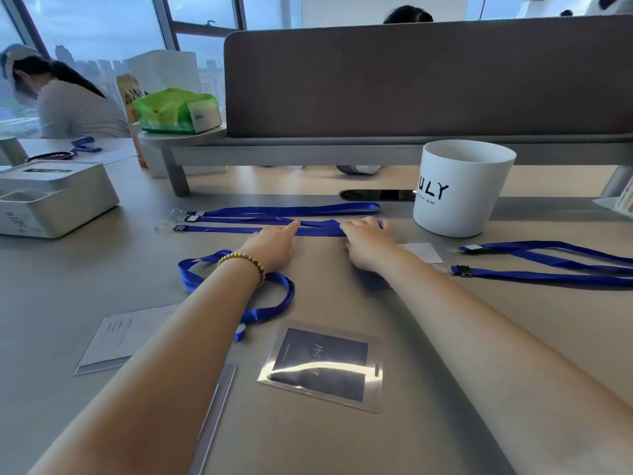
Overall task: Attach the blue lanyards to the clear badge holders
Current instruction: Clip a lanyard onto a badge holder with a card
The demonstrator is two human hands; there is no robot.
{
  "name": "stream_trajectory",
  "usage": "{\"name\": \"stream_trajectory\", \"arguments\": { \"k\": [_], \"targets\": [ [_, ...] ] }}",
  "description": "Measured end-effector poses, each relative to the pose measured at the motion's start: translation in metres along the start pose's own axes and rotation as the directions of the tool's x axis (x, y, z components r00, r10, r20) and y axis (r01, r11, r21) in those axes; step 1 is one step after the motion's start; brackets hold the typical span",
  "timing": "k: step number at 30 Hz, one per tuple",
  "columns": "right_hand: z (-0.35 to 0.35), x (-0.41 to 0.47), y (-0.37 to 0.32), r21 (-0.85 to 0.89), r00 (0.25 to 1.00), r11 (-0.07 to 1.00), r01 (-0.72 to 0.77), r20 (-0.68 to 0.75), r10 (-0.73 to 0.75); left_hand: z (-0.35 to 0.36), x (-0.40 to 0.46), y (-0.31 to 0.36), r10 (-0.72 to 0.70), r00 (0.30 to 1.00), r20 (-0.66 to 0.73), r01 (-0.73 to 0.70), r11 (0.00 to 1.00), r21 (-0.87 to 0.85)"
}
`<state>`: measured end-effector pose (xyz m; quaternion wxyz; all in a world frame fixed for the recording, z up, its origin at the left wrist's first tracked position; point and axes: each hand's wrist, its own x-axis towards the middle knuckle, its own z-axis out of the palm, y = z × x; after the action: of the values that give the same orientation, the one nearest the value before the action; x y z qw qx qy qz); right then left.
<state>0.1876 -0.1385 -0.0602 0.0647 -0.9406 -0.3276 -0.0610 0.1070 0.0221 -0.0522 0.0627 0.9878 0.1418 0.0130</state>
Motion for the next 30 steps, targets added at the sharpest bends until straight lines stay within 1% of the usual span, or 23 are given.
{"name": "stream_trajectory", "arguments": {
  "k": [3,5,7,8,10,12,13,14,16,18,19,20,22,23,24,25,26,27,28,29,30],
  "targets": [
    [0.001,0.009,-0.007,-0.069,0.998,0.997,0.024,-0.064,-0.028,0.002,0.01,-0.002,-0.002,1.0,-0.003,0.002,1.0,-0.026],
    [-0.001,0.009,-0.012,-0.063,0.994,0.996,0.067,-0.086,-0.072,0.002,0.013,-0.005,0.017,1.0,-0.016,-0.017,1.0,-0.011],
    [-0.002,0.006,-0.015,-0.015,0.987,0.992,0.124,-0.102,-0.125,0.001,0.011,-0.007,0.039,0.998,-0.05,-0.039,0.999,0.005],
    [-0.003,0.003,-0.017,0.055,0.982,0.988,0.143,-0.132,-0.134,0.001,0.009,-0.008,0.044,0.996,-0.071,-0.044,0.999,0.001],
    [-0.007,-0.002,-0.02,0.267,0.971,0.951,0.158,-0.216,-0.101,0.001,0.007,-0.012,0.031,0.995,-0.098,-0.035,0.999,-0.033],
    [-0.013,-0.005,-0.024,0.468,0.945,0.861,0.201,-0.325,-0.044,0.0,0.006,-0.015,-0.004,0.989,-0.151,-0.011,0.996,-0.094],
    [-0.017,-0.006,-0.026,0.556,0.927,0.799,0.228,-0.376,-0.003,-0.001,0.004,-0.016,-0.024,0.977,-0.212,-0.001,0.993,-0.114],
    [-0.022,-0.007,-0.027,0.631,0.909,0.735,0.248,-0.414,0.049,-0.004,0.001,-0.017,-0.053,0.955,-0.293,0.015,0.992,-0.129],
    [-0.032,-0.012,-0.025,0.734,0.879,0.628,0.258,-0.448,0.163,-0.01,-0.005,-0.021,-0.137,0.872,-0.47,0.058,0.982,-0.178],
    [-0.035,-0.019,-0.017,0.777,0.864,0.587,0.227,-0.439,0.246,-0.018,-0.011,-0.027,-0.237,0.774,-0.587,0.067,0.953,-0.297],
    [-0.034,-0.024,-0.012,0.79,0.86,0.578,0.205,-0.428,0.279,-0.022,-0.015,-0.03,-0.3,0.737,-0.606,0.06,0.922,-0.383],
    [-0.033,-0.029,-0.006,0.803,0.857,0.568,0.178,-0.41,0.312,-0.027,-0.018,-0.031,-0.369,0.704,-0.606,0.045,0.876,-0.481],
    [-0.031,-0.041,0.004,0.845,0.854,0.523,0.114,-0.352,0.383,-0.038,-0.027,-0.031,-0.499,0.661,-0.561,0.007,0.751,-0.66],
    [-0.031,-0.048,0.007,0.874,0.858,0.479,0.085,-0.308,0.411,-0.043,-0.033,-0.026,-0.542,0.653,-0.529,-0.022,0.684,-0.729],
    [-0.032,-0.057,0.01,0.903,0.87,0.426,0.054,-0.253,0.424,-0.049,-0.038,-0.021,-0.568,0.666,-0.484,-0.088,0.585,-0.806],
    [-0.033,-0.066,0.011,0.923,0.885,0.384,0.017,-0.193,0.425,-0.055,-0.044,-0.011,-0.58,0.701,-0.415,-0.182,0.417,-0.89],
    [-0.033,-0.075,0.012,0.926,0.897,0.376,-0.022,-0.148,0.417,-0.062,-0.052,0.001,-0.575,0.749,-0.331,-0.257,0.208,-0.944],
    [-0.033,-0.084,0.014,0.913,0.905,0.404,-0.06,-0.121,0.407,-0.067,-0.061,0.014,-0.539,0.8,-0.262,-0.289,0.037,-0.957],
    [-0.033,-0.094,0.016,0.888,0.914,0.451,-0.094,-0.103,0.393,-0.069,-0.069,0.029,-0.492,0.839,-0.234,-0.291,-0.042,-0.956],
    [-0.033,-0.105,0.018,0.852,0.922,0.507,-0.132,-0.083,0.379,-0.069,-0.078,0.044,-0.448,0.865,-0.228,-0.264,-0.02,-0.964],
    [-0.034,-0.116,0.021,0.801,0.928,0.573,-0.175,-0.061,0.369,-0.067,-0.087,0.06,-0.407,0.883,-0.234,-0.224,0.073,-0.972]
  ]
}}
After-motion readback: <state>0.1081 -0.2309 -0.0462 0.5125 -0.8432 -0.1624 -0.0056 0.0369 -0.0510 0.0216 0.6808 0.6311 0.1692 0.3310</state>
